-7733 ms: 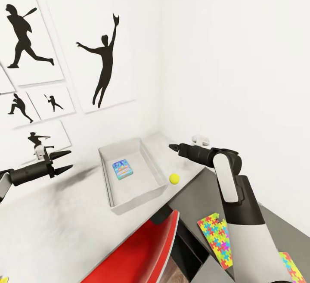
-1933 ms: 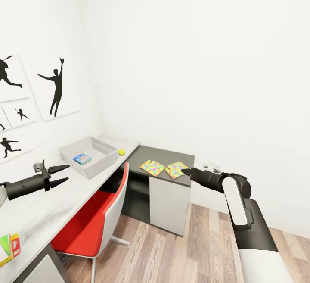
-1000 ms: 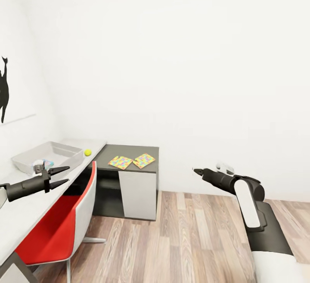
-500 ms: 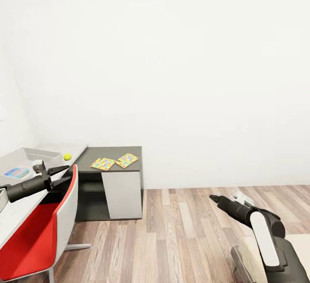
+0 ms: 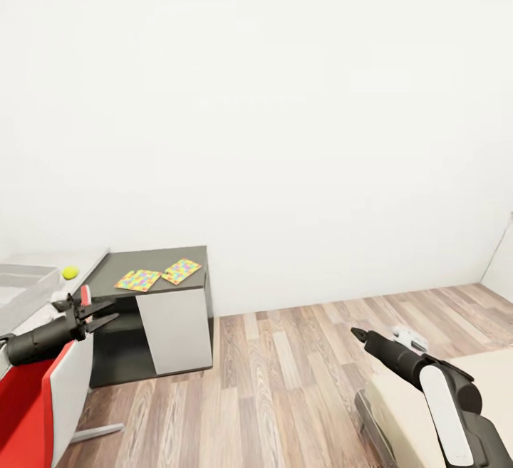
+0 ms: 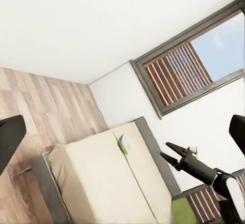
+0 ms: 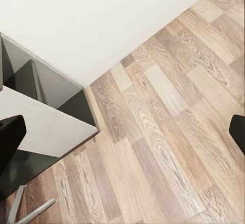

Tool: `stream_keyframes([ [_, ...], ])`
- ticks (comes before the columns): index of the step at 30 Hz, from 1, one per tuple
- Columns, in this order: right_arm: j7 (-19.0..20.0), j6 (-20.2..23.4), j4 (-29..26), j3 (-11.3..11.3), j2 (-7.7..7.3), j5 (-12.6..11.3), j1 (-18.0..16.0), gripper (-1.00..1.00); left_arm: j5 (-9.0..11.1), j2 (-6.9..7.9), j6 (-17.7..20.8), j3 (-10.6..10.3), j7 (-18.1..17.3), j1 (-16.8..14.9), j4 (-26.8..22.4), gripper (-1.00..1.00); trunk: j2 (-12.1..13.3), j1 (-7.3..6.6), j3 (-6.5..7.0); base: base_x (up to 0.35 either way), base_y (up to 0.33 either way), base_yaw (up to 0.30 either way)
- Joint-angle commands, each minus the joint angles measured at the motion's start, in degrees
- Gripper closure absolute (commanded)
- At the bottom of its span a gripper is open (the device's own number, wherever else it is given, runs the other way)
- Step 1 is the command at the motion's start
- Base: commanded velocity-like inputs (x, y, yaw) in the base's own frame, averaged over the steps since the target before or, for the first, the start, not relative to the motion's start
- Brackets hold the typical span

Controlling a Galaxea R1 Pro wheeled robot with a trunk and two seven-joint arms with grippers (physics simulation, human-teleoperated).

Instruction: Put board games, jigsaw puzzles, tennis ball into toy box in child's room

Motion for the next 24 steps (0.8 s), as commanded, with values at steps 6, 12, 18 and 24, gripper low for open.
stream_keyframes([
  [6,-0.6,0.1,-0.2,0.1,0.07,-0.6,0.0,-1.00,0.0,-0.11,-0.8,0.1,-2.5,1.5,-0.9,-1.00,0.0,0.02,0.00,0.000,0.000,-0.281],
  [12,-0.5,0.1,-0.1,-0.2,-0.01,-0.7,0.0,-1.00,0.0,-0.31,-1.0,0.2,-2.6,1.6,-1.0,-1.00,0.0,0.02,0.00,0.000,0.000,-0.281],
  [18,-0.4,0.1,-0.1,-0.3,-0.08,-1.1,0.0,-1.00,0.0,-0.55,-1.4,0.2,-2.8,1.7,-0.9,-1.00,0.0,0.02,0.00,0.000,0.000,-0.281],
  [24,-0.4,0.2,-0.1,-0.4,-0.08,-1.2,0.0,-1.00,-0.2,-0.92,-1.5,0.2,-2.6,1.8,-0.7,-1.00,0.0,0.02,0.00,0.000,0.000,-0.281],
])
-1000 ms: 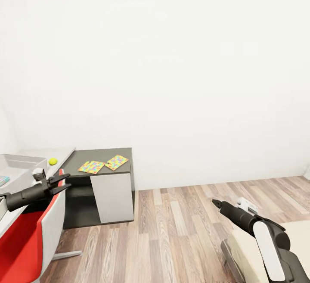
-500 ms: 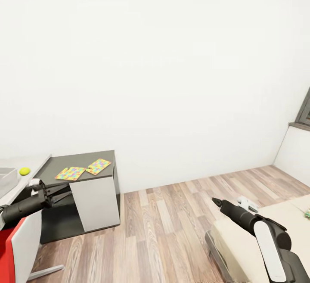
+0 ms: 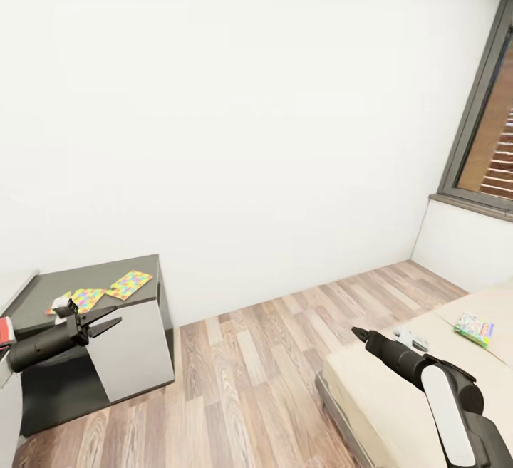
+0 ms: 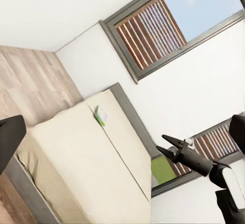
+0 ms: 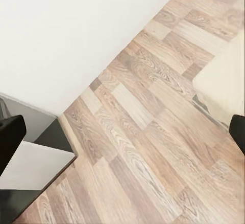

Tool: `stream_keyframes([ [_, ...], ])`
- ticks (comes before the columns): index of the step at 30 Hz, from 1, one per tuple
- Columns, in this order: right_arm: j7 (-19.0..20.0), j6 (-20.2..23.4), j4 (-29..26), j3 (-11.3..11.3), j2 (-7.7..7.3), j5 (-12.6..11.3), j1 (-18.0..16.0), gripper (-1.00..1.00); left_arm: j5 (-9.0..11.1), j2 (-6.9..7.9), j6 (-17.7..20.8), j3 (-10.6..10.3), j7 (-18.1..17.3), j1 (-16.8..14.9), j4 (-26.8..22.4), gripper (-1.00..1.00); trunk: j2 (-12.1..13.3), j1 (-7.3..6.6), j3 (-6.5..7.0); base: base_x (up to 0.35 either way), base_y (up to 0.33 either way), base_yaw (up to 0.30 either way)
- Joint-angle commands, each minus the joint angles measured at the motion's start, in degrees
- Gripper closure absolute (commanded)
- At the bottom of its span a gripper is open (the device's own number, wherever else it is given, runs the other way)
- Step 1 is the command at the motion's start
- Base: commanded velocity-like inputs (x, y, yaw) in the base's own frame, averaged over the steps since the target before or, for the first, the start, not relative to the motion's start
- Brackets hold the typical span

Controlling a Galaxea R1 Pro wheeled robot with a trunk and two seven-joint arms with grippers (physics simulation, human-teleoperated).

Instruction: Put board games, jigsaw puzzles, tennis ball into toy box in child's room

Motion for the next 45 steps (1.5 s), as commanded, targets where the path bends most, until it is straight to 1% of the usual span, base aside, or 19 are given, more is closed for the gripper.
stream_keyframes([
  [1,-0.5,0.2,0.0,-0.1,0.00,-0.6,0.0,-1.00,0.0,-0.04,0.6,0.0,-0.2,0.0,0.0,-1.00,0.0,0.02,-0.02,0.000,0.000,-0.281],
  [5,-0.6,0.1,0.2,-0.5,0.03,-0.5,0.0,-1.00,-0.1,-0.23,0.6,0.0,-0.1,0.0,0.1,-1.00,0.0,0.02,-0.02,0.000,0.000,-0.280],
  [14,-0.6,0.1,0.5,-0.8,0.04,-0.4,0.0,-1.00,-0.1,-0.32,0.6,0.0,0.0,0.0,0.1,-1.00,0.0,0.02,-0.12,0.000,0.000,-0.256],
  [25,-0.6,0.1,0.6,-0.9,0.03,-0.6,0.0,-1.00,-0.1,-0.41,0.6,0.0,0.1,0.0,0.1,-1.00,0.0,0.02,-0.59,0.000,0.000,-0.247],
  [33,-0.5,0.1,0.6,-2.2,-0.01,-0.7,0.0,-1.00,-0.1,-0.43,0.6,0.0,0.1,0.0,0.1,-1.00,0.0,0.02,-0.97,0.000,0.000,-0.247],
  [45,-0.5,0.1,0.6,-2.4,-0.01,-0.7,0.0,-1.00,-0.1,-0.42,0.6,0.0,0.0,0.0,0.1,-1.00,0.0,0.02,-1.53,0.022,0.046,-0.246],
])
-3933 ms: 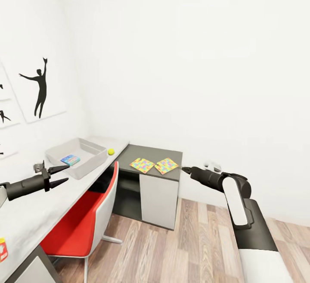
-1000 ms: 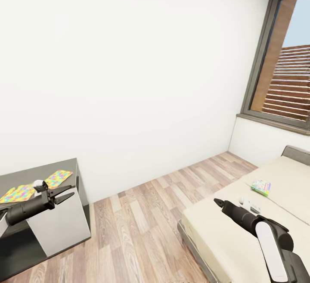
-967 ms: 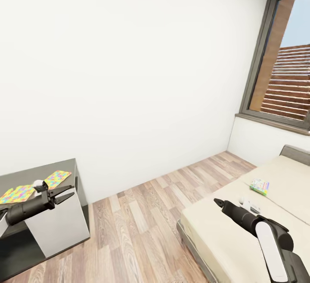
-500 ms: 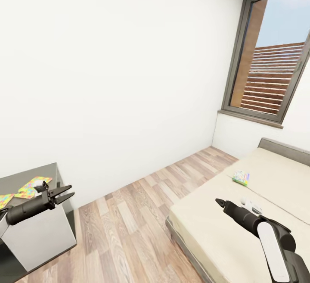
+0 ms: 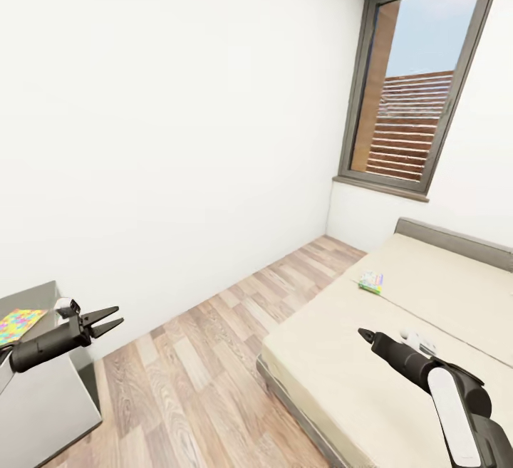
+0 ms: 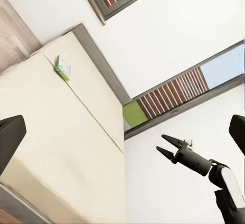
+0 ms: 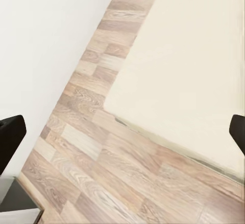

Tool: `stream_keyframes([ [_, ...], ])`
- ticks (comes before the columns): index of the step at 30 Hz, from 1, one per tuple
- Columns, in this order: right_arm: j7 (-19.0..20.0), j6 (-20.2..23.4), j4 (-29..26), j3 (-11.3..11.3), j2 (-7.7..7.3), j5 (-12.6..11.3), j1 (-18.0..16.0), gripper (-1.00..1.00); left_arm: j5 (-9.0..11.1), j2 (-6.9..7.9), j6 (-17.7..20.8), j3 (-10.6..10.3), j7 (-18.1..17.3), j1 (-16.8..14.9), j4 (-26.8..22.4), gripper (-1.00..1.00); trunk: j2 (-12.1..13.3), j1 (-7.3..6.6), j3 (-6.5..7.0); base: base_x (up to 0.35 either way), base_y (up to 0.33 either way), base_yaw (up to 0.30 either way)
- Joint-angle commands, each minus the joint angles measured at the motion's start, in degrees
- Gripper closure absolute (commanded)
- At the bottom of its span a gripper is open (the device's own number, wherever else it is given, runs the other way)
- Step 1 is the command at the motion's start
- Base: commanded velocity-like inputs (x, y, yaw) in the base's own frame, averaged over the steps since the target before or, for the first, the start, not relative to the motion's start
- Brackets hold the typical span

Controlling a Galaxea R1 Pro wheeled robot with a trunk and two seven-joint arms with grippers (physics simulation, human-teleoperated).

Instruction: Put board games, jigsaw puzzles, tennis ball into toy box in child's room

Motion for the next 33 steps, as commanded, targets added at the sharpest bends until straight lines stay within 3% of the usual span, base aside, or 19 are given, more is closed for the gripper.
stream_keyframes([
  [1,-0.5,0.2,-0.1,0.0,0.00,-0.6,-0.1,-1.00,0.0,0.01,0.6,0.0,-0.2,0.0,0.0,-1.00,-0.1,0.04,-0.16,0.086,0.080,-0.247],
  [17,-0.6,0.2,-0.1,-0.1,0.00,-0.6,-0.1,-1.00,-0.1,0.00,0.6,0.0,-0.1,0.0,0.0,-1.00,-0.1,0.04,-1.01,0.012,0.010,-0.236],
  [26,-0.6,0.0,-0.1,-0.1,0.00,-0.6,-0.1,-1.00,0.0,0.01,0.6,0.0,-0.1,0.0,0.0,-1.00,-0.1,0.04,-1.17,0.000,0.000,-0.060],
  [33,-0.6,0.0,-0.1,-0.1,0.03,-0.6,-0.1,-1.00,0.0,0.02,0.6,0.0,-0.1,0.0,0.0,-1.00,-0.1,0.04,-1.18,0.000,0.033,-0.213],
])
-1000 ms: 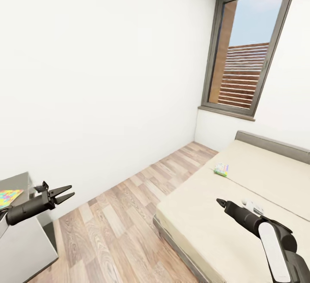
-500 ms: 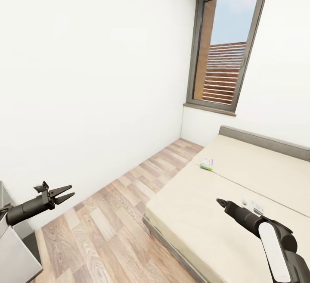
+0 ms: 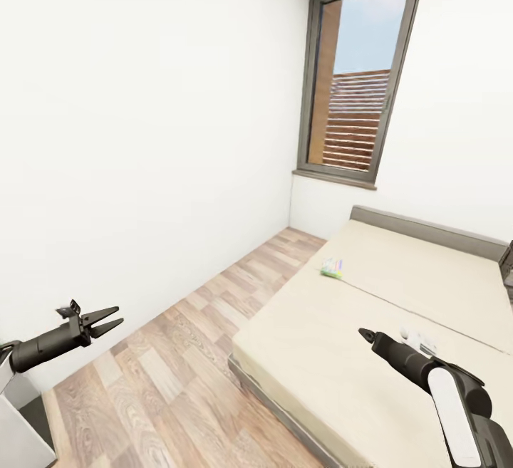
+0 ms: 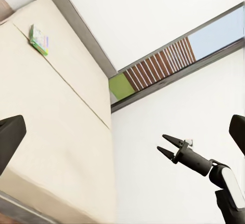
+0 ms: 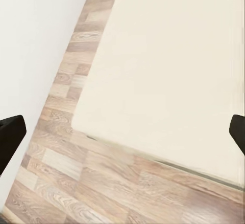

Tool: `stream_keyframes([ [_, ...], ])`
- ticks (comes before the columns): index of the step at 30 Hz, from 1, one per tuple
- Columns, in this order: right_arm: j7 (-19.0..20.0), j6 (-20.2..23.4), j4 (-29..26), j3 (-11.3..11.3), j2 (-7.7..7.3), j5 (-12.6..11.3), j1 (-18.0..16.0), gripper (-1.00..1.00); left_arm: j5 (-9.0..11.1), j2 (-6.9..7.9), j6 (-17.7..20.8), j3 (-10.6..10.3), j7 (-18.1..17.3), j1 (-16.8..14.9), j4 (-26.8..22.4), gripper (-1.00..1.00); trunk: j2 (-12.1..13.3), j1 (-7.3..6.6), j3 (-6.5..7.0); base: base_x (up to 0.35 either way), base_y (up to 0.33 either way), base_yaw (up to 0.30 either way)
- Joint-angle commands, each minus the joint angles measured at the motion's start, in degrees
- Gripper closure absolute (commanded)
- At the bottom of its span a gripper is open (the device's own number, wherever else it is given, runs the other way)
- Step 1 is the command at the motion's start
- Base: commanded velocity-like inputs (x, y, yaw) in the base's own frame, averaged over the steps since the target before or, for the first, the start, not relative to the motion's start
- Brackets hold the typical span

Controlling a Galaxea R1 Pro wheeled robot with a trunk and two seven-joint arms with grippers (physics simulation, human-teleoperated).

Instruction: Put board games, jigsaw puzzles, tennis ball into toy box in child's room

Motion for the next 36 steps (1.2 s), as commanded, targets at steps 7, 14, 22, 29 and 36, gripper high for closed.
stream_keyframes([
  [7,-0.5,0.2,0.0,0.0,0.03,-0.6,-0.1,-1.00,0.0,0.04,0.6,0.0,-0.2,0.0,0.0,-1.00,-0.1,0.04,-0.14,0.000,0.163,-0.273],
  [14,-0.5,0.2,0.0,0.0,0.05,-0.5,-0.1,-1.00,0.0,0.07,0.6,0.0,-0.2,0.0,0.0,-1.00,-0.1,0.04,-0.14,0.088,0.240,-0.279],
  [22,-0.5,0.2,0.0,0.0,0.06,-0.5,-0.1,-1.00,0.0,0.08,0.6,0.0,-0.3,0.0,0.0,-1.00,-0.1,0.04,-0.14,0.230,0.204,-0.280],
  [29,-0.5,0.2,0.0,0.0,0.06,-0.5,-0.1,-1.00,0.0,0.08,0.5,0.0,-0.3,0.0,0.0,-1.00,-0.1,0.04,-0.14,0.244,0.206,-0.280],
  [36,-0.5,0.1,0.1,0.0,0.06,-0.5,-0.1,-1.00,0.0,0.09,0.5,0.0,-0.3,0.0,0.0,-1.00,-0.1,0.04,-0.14,0.249,0.202,-0.280],
])
